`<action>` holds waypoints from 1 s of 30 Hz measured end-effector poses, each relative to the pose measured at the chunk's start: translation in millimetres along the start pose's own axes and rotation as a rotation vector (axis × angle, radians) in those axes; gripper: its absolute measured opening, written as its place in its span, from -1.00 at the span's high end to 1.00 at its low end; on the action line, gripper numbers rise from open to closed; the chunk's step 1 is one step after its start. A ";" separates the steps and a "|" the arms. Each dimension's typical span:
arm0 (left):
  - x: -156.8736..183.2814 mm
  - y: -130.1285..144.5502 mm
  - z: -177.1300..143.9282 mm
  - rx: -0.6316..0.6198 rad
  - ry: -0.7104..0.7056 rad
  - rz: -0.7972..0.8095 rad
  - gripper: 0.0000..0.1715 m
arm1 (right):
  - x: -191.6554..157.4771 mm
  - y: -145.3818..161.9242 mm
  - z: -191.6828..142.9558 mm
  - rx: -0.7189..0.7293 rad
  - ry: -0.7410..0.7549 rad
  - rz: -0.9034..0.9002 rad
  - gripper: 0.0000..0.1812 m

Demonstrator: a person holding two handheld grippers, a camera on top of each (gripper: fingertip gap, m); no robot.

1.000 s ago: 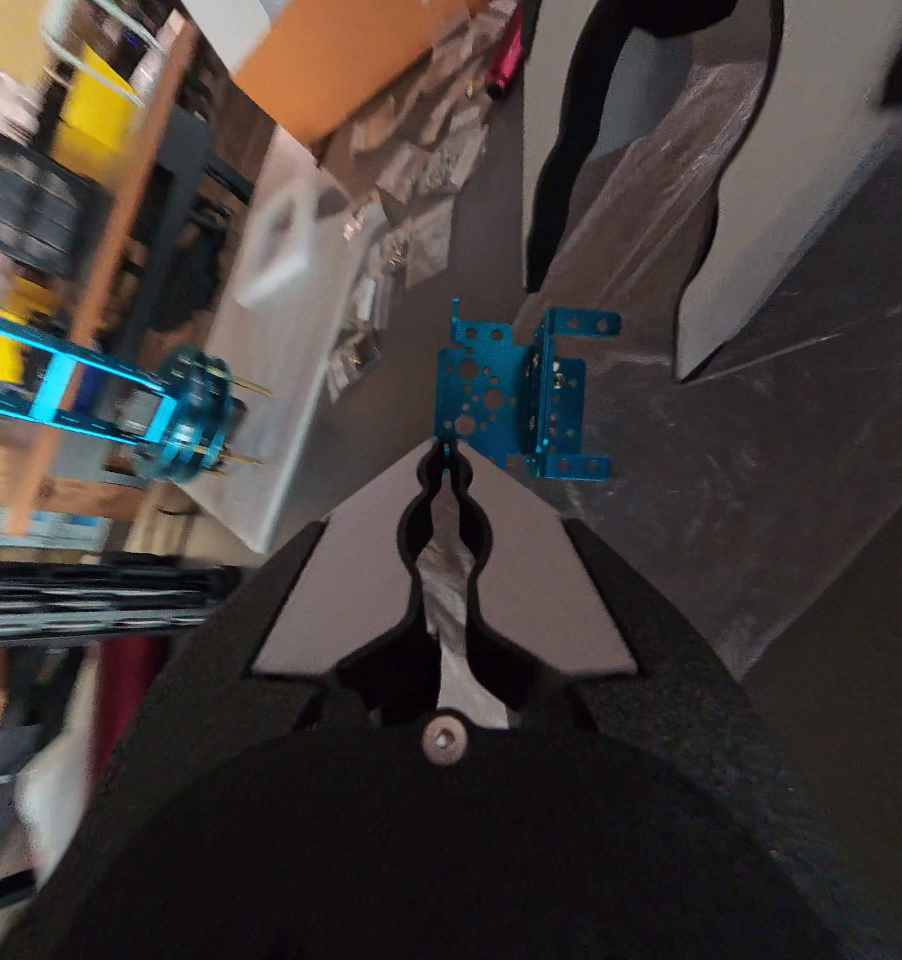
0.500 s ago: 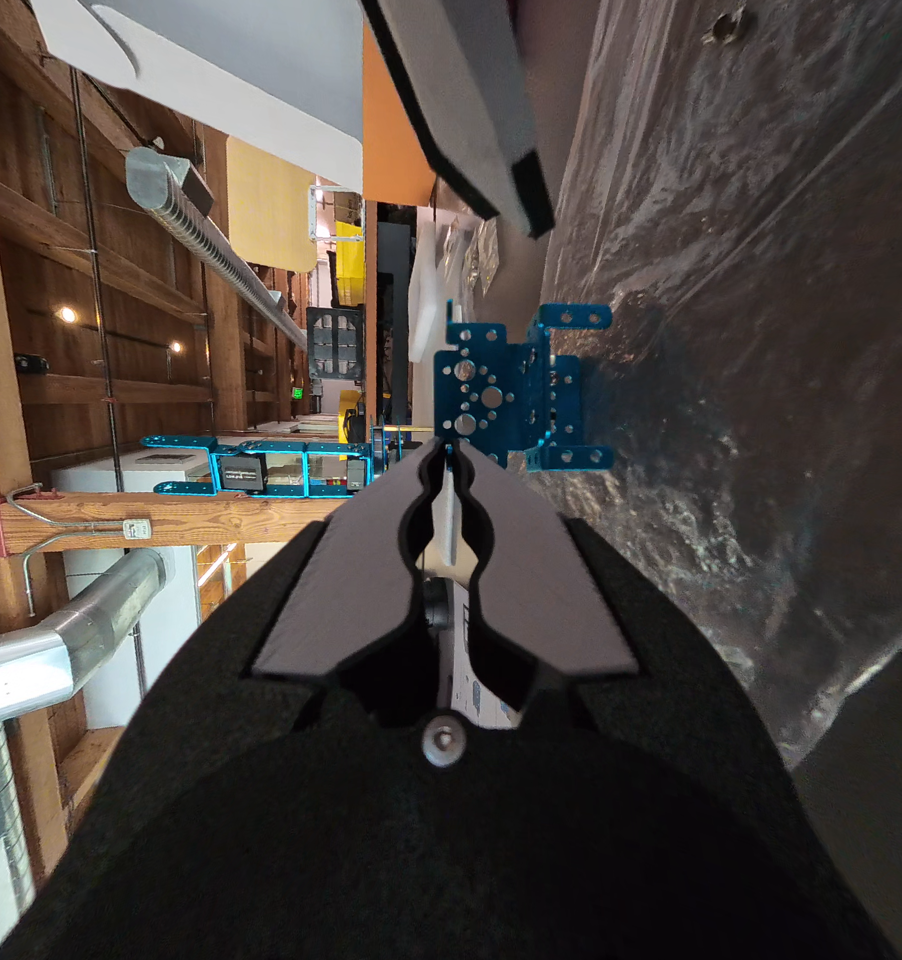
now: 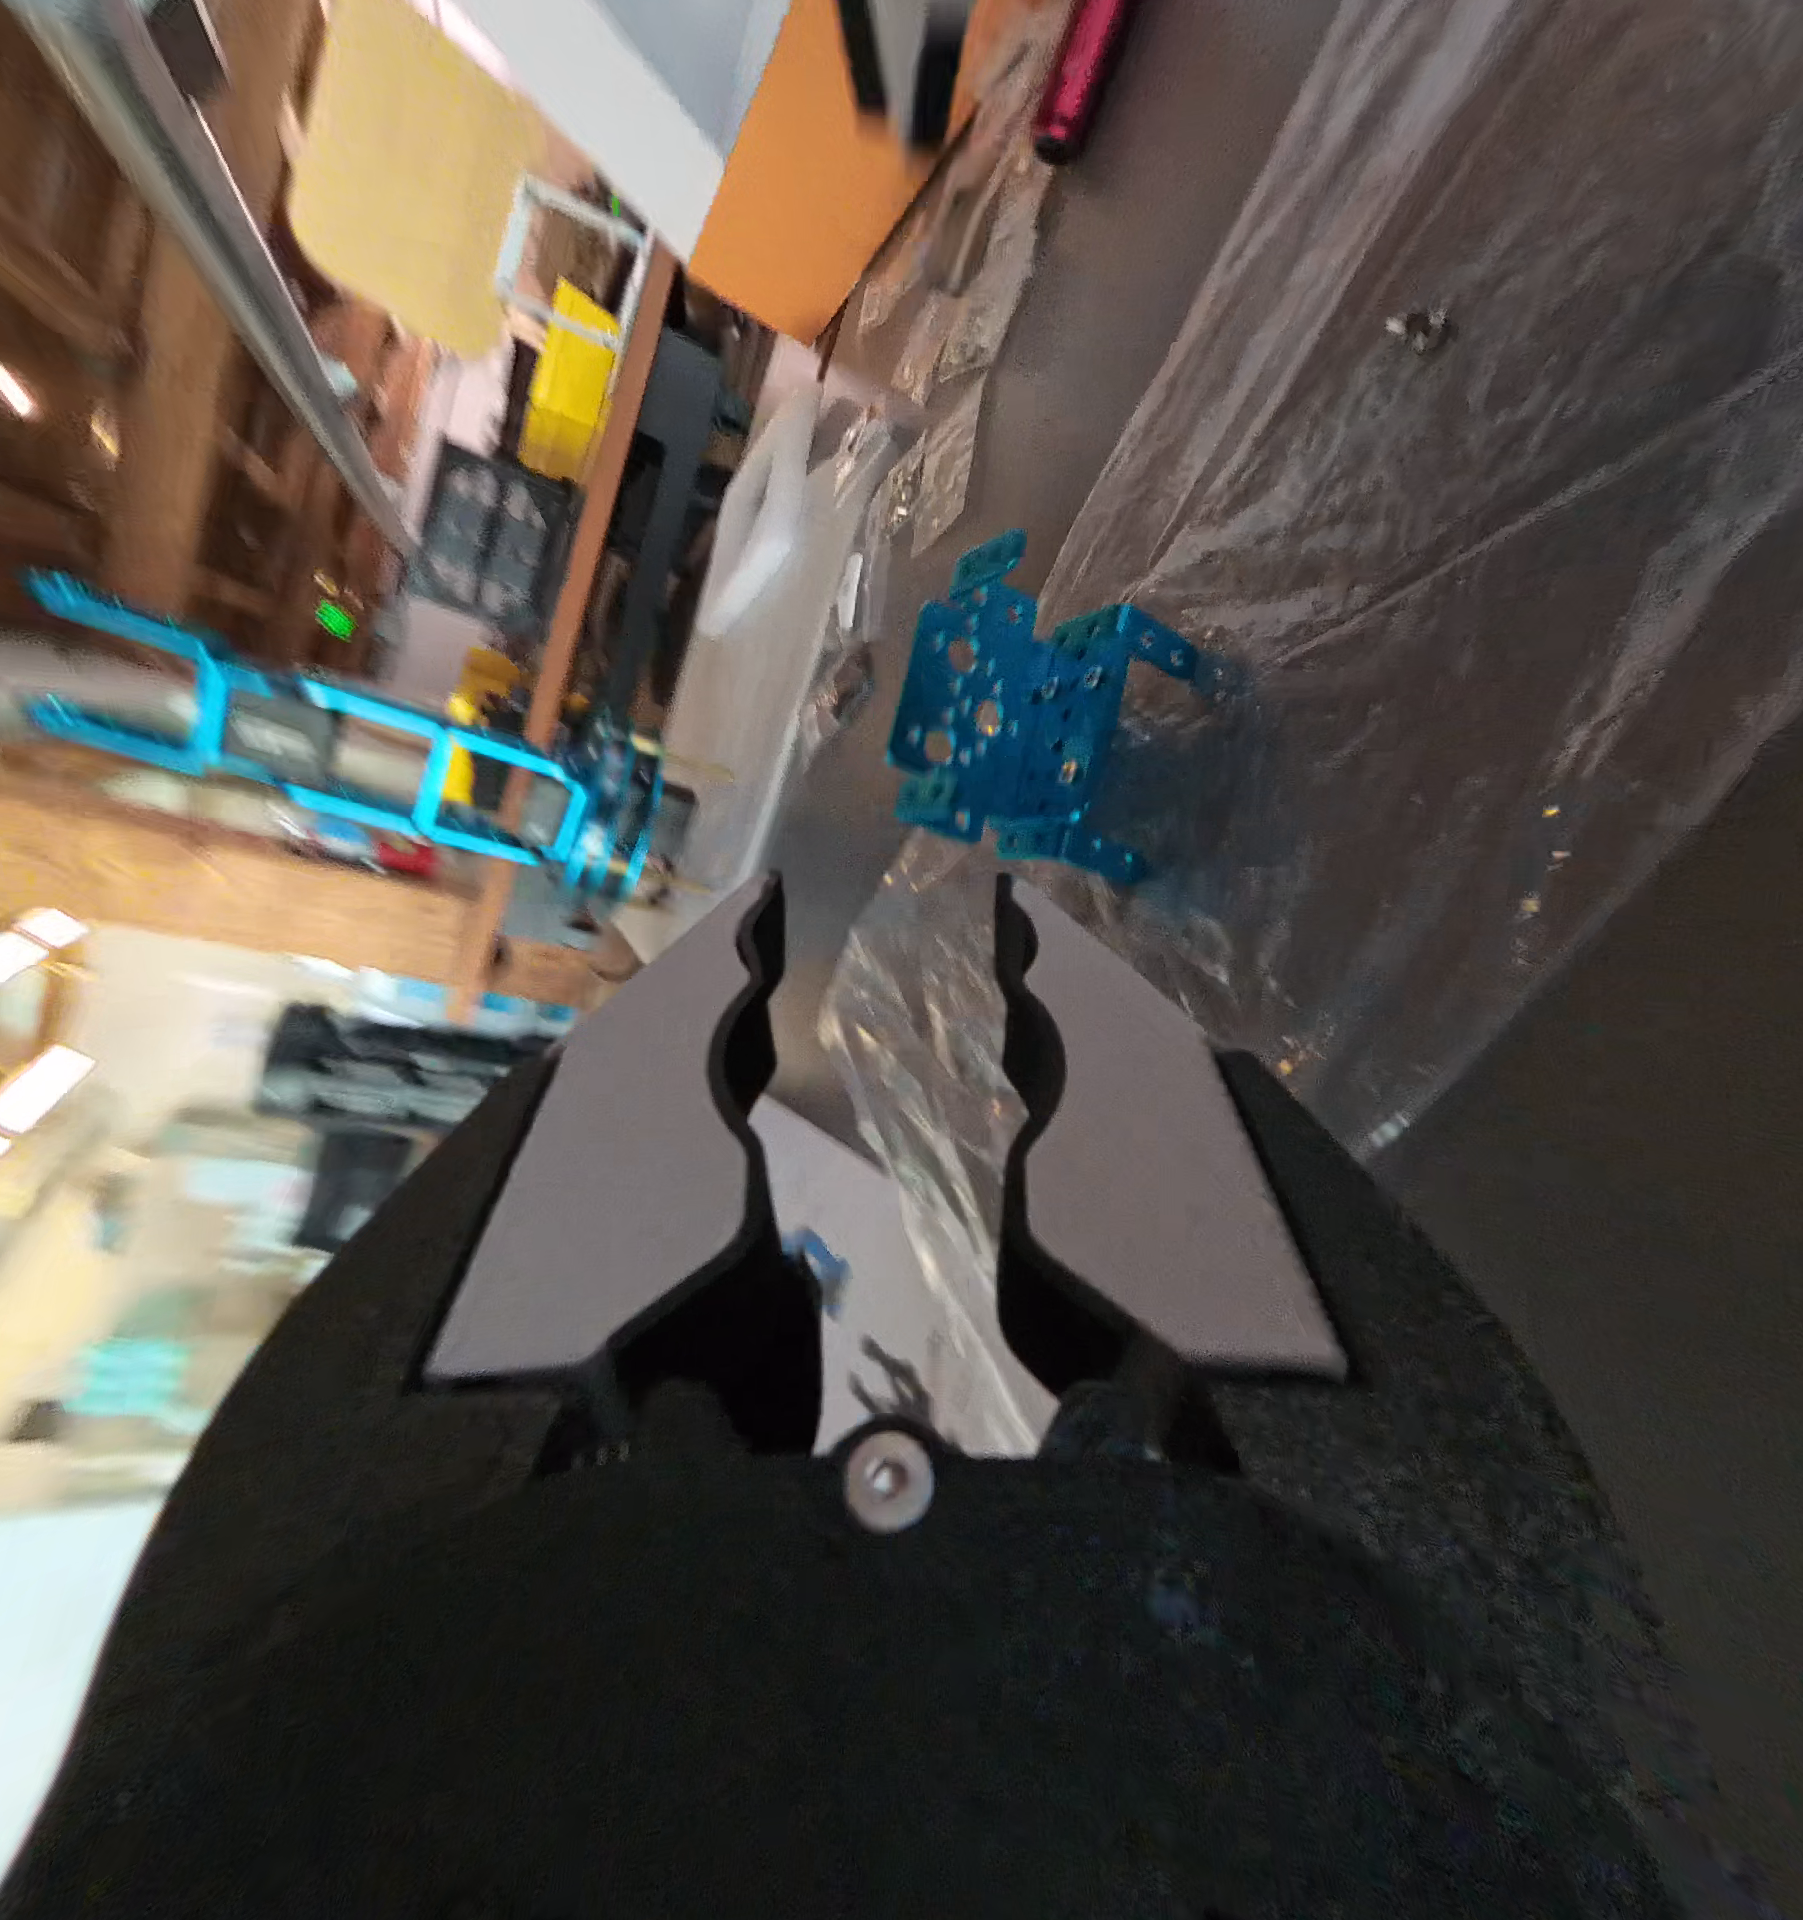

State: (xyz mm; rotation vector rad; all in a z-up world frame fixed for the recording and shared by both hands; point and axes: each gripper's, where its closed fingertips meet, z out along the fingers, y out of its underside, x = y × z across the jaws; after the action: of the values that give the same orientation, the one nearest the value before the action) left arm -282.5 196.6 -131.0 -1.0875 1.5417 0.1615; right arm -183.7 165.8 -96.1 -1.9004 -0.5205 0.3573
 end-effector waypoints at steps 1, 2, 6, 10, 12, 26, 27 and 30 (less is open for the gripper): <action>-1.8 5.7 -9.3 -0.007 0.024 -0.106 0.52 | -0.4 -14.1 -11.7 0.093 -0.004 0.001 0.65; -3.2 12.9 -19.3 -0.017 0.048 -0.227 0.51 | -2.8 -26.6 -23.7 0.186 -0.019 -0.011 0.65; -4.3 43.7 -63.2 -0.009 0.137 -0.736 0.50 | 2.2 -40.6 -49.5 0.452 0.052 -0.160 0.55; -15.9 71.2 -102.4 0.023 0.036 -0.959 0.49 | 10.7 -37.4 -48.2 0.506 0.132 -0.140 0.55; -16.6 81.1 -118.1 0.025 -0.022 -1.002 0.48 | 15.7 -19.9 -30.1 0.362 0.122 -0.088 0.38; -4.4 113.2 -167.3 -0.030 -0.156 -1.104 0.48 | 26.4 6.7 -25.1 0.151 0.077 -0.036 0.67; -7.8 113.6 -165.6 -0.028 -0.153 -1.119 0.48 | 26.2 7.9 -26.1 0.140 0.059 -0.037 0.68; -22.1 112.7 -153.5 -0.007 -0.136 -1.180 0.49 | 23.6 14.9 -24.6 0.045 -0.056 -0.094 0.71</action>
State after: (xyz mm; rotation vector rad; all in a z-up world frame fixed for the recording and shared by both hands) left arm -472.2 173.5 -116.4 -1.7673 0.5910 -0.5544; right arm -148.9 153.5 -100.8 -1.8202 -0.6318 0.3582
